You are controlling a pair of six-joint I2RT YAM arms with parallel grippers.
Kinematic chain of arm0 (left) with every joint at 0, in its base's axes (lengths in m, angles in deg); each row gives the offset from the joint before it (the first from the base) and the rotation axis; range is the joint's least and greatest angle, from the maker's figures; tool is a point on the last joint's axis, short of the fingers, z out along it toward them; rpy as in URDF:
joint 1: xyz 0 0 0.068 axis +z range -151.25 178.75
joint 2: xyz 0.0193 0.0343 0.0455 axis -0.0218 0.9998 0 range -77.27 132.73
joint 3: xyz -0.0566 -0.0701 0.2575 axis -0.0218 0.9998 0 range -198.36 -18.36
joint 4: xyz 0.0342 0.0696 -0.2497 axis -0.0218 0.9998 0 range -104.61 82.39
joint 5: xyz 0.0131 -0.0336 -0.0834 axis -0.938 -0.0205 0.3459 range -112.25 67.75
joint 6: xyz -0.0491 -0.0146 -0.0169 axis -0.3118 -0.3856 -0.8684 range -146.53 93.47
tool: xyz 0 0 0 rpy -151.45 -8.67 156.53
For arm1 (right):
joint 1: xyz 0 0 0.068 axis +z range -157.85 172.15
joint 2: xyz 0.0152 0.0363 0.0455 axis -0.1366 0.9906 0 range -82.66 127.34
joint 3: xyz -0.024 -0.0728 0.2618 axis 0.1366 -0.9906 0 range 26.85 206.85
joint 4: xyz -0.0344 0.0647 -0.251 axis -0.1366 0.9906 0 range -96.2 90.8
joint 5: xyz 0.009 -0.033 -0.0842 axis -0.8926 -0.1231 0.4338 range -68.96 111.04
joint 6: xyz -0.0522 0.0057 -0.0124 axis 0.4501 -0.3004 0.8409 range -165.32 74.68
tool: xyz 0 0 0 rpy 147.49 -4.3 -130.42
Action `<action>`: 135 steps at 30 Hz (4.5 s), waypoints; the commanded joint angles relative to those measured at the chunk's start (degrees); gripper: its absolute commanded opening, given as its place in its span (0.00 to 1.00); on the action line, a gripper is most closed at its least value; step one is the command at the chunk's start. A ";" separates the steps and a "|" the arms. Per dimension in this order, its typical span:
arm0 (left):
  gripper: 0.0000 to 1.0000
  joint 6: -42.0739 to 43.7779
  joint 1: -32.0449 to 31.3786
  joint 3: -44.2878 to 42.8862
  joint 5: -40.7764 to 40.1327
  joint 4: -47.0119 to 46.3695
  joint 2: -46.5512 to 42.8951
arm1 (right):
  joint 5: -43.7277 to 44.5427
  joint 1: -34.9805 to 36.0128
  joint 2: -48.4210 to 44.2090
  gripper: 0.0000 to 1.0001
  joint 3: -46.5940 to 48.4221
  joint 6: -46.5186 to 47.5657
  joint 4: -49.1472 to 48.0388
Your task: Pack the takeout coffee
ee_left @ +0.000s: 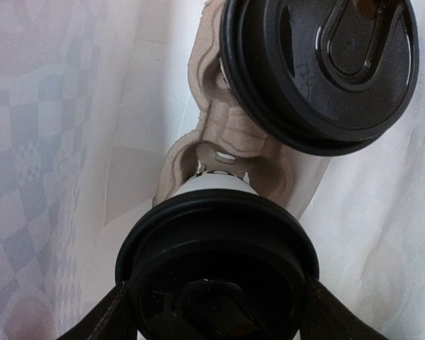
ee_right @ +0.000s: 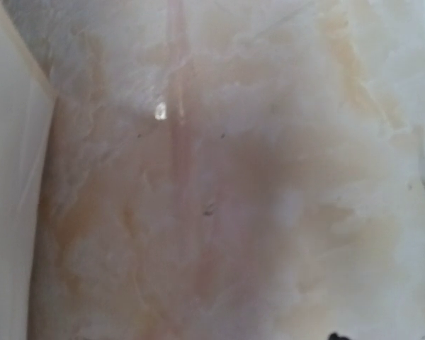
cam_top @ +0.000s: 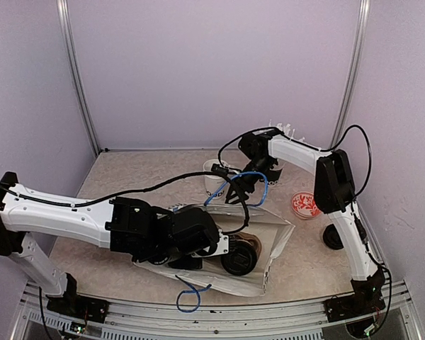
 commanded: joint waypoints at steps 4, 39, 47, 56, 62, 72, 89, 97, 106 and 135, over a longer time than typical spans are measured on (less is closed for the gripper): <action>0.46 1.43 1.23 -2.44 0.90 -3.91 2.85 | -1.57 -0.40 -2.76 0.68 -3.02 1.23 -0.05; 0.45 3.08 -0.70 -0.48 -1.38 -5.16 1.83 | -9.57 7.45 2.09 0.62 -11.28 3.32 1.59; 0.45 -4.64 -4.01 -2.15 -1.40 6.39 1.40 | -11.28 9.65 3.67 0.62 -11.64 4.40 2.95; 0.43 -9.27 -5.41 -3.13 -1.41 9.41 2.11 | -3.86 6.93 2.29 0.73 -8.18 3.17 2.27; 0.42 -9.76 -5.75 -2.94 -1.61 8.96 2.10 | -1.27 3.39 1.45 0.76 -0.74 2.21 4.92; 0.42 -9.91 -3.97 -4.27 1.42 10.47 2.84 | -2.01 0.01 -6.43 0.77 -1.04 3.12 8.30; 0.42 -16.60 1.65 -11.32 13.74 14.51 8.12 | -8.40 -5.18 -19.42 0.77 -13.49 11.22 9.44; 0.42 -19.84 2.12 -12.04 17.04 16.81 9.87 | -10.20 -5.49 -20.88 0.77 -16.51 12.57 9.43; 0.42 -23.29 2.72 -13.31 16.52 19.53 10.24 | -12.36 -5.49 -21.26 0.77 -17.51 13.00 9.50; 0.52 -25.51 11.19 -17.27 10.53 17.76 13.83 | -10.63 -7.51 -22.09 0.77 -18.28 13.25 9.48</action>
